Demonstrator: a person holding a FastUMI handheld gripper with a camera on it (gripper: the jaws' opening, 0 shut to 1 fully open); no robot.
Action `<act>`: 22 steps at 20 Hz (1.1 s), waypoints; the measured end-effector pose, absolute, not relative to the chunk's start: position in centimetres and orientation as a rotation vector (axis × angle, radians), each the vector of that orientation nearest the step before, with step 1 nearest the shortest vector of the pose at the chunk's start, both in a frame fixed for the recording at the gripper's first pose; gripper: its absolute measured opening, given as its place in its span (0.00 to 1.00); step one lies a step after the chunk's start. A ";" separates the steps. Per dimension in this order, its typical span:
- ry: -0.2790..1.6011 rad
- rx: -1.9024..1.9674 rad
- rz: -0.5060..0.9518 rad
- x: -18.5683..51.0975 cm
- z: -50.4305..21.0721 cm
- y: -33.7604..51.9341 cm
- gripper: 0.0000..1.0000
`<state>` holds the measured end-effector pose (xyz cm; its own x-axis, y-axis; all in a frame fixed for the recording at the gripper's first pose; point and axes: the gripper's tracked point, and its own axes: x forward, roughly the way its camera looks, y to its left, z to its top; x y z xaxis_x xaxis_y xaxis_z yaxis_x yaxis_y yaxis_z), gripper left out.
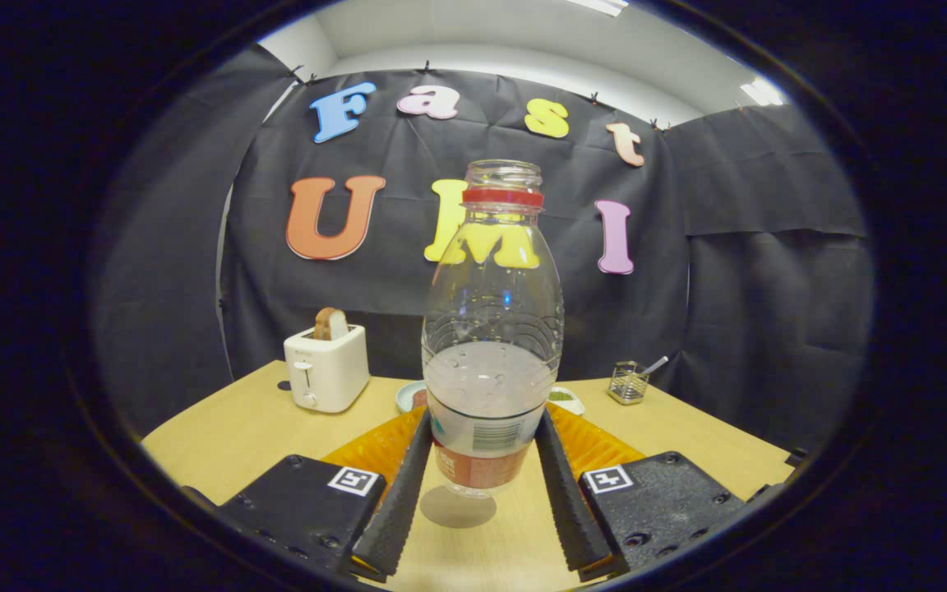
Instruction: Take the bottle from table, then pour the juice into the cup, finally place the bottle on the coaster
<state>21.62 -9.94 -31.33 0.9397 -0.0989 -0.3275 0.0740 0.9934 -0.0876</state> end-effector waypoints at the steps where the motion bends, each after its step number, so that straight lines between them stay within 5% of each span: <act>1: 0.355 -0.070 -0.087 22.1 -32.4 -10.1 0.76; 11: 0.516 -0.073 -0.094 23.7 -43.0 -10.2 0.77; 22: 0.573 -0.043 -0.075 24.5 -45.8 -9.6 0.80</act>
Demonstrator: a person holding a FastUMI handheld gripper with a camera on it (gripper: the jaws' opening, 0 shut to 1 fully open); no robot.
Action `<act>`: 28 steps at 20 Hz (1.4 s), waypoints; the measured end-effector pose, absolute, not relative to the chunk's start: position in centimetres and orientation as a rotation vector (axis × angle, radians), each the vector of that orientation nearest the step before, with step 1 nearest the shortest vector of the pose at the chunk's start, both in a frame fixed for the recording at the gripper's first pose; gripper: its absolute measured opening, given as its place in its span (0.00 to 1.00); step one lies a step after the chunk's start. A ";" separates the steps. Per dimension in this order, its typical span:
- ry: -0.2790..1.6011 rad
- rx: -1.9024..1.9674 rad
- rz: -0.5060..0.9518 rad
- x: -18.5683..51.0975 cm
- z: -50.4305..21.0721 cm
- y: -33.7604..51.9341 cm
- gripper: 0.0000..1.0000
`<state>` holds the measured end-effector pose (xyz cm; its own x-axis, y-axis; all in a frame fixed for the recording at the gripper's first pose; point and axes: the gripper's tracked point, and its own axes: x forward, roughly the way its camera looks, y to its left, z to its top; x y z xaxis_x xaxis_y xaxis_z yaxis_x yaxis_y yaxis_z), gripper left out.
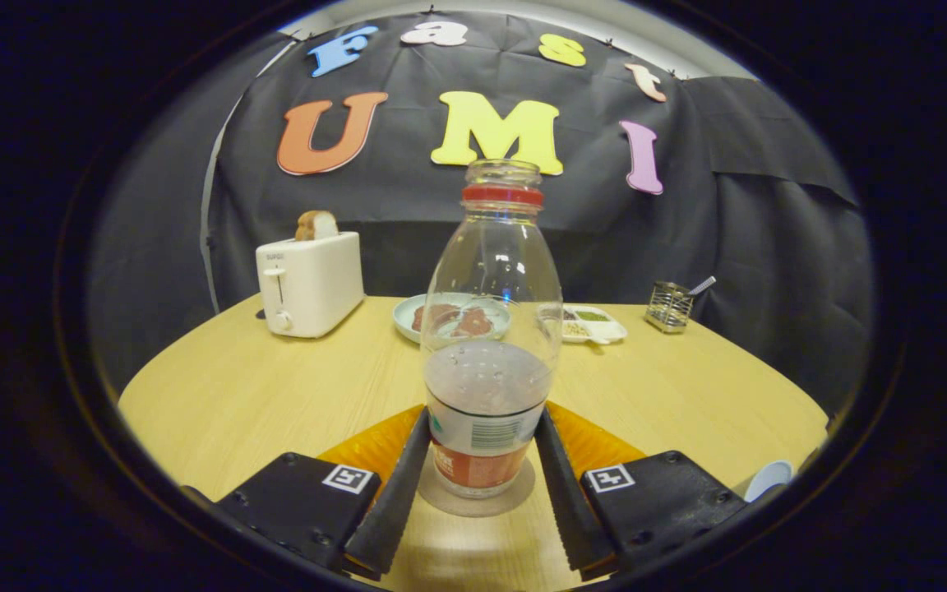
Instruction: Take the bottle from table, then pour the juice into the cup, finally place the bottle on the coaster
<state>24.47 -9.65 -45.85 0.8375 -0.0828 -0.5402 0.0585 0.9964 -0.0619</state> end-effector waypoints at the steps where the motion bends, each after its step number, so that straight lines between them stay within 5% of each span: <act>1: 0.577 -0.032 -0.073 24.4 -46.0 -9.6 0.80; 3: 0.580 -0.024 -0.054 24.4 -45.9 -9.4 0.83; 6: 0.568 -0.001 -0.054 24.3 -45.4 -9.6 1.00; 15: 0.479 -0.030 -0.073 20.7 -38.4 -10.4 1.00; 28: 0.208 -0.026 -0.053 10.5 -15.7 -8.8 1.00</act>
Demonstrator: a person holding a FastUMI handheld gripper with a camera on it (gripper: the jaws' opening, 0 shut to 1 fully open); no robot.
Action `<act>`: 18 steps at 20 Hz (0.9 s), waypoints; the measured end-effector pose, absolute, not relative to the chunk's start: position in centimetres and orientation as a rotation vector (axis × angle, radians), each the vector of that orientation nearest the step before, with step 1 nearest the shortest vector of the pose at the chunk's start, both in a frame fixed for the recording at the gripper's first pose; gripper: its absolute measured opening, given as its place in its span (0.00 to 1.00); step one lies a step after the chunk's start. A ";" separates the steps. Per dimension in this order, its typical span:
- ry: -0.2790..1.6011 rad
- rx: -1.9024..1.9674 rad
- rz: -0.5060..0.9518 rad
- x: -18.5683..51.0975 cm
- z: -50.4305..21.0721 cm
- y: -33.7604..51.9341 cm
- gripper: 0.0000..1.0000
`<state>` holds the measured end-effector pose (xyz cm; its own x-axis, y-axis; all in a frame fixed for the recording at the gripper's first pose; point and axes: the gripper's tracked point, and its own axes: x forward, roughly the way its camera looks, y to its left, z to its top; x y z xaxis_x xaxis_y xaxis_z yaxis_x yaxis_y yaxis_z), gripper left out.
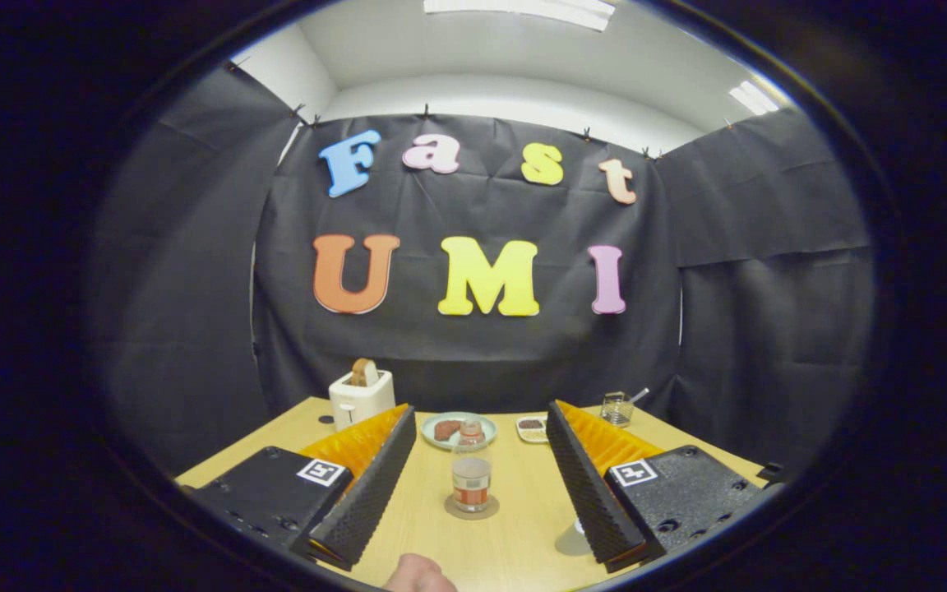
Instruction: Take the bottle from table, then pour the juice into the cup, finally place the bottle on the coaster
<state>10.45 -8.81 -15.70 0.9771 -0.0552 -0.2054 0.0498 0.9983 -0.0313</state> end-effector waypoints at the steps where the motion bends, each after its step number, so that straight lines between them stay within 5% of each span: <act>1: 0.196 -0.017 -0.053 9.6 -14.7 -8.9 1.00; 18: 0.124 0.031 0.038 -2.2 -9.4 -4.4 1.00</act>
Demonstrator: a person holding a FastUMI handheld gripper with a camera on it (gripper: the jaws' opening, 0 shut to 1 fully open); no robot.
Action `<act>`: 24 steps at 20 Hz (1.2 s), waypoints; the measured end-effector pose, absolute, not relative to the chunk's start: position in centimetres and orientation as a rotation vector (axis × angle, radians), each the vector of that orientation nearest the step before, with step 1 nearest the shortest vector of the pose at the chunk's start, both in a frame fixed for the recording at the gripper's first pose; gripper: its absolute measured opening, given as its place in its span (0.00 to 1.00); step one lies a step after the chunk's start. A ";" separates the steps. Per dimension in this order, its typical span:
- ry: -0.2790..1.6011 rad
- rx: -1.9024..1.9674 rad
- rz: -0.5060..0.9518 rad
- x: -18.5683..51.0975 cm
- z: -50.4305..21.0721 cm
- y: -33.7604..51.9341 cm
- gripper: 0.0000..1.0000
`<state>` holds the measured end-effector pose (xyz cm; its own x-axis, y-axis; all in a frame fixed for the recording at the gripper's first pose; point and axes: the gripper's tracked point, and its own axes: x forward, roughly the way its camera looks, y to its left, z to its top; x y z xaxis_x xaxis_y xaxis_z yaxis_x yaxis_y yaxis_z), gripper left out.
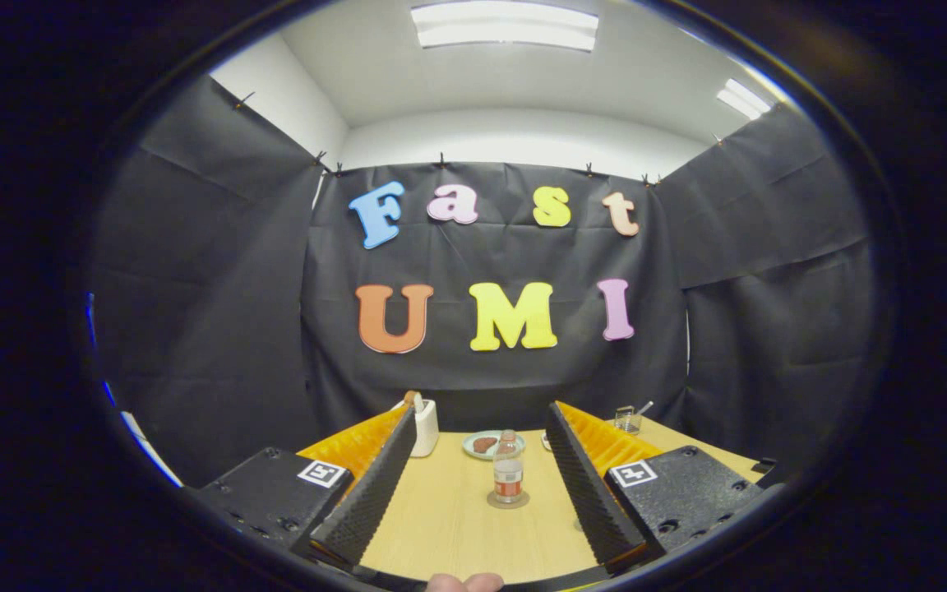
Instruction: Take the bottle from table, then pour the juice into the cup, finally place the bottle on the coaster
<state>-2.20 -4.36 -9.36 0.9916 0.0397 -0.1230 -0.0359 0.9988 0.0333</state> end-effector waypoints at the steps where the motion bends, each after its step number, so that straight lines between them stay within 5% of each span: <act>1: 0.125 0.031 0.046 -2.6 -9.6 -4.0 1.00; 24: 0.122 0.043 0.049 -2.7 -10.6 -3.1 1.00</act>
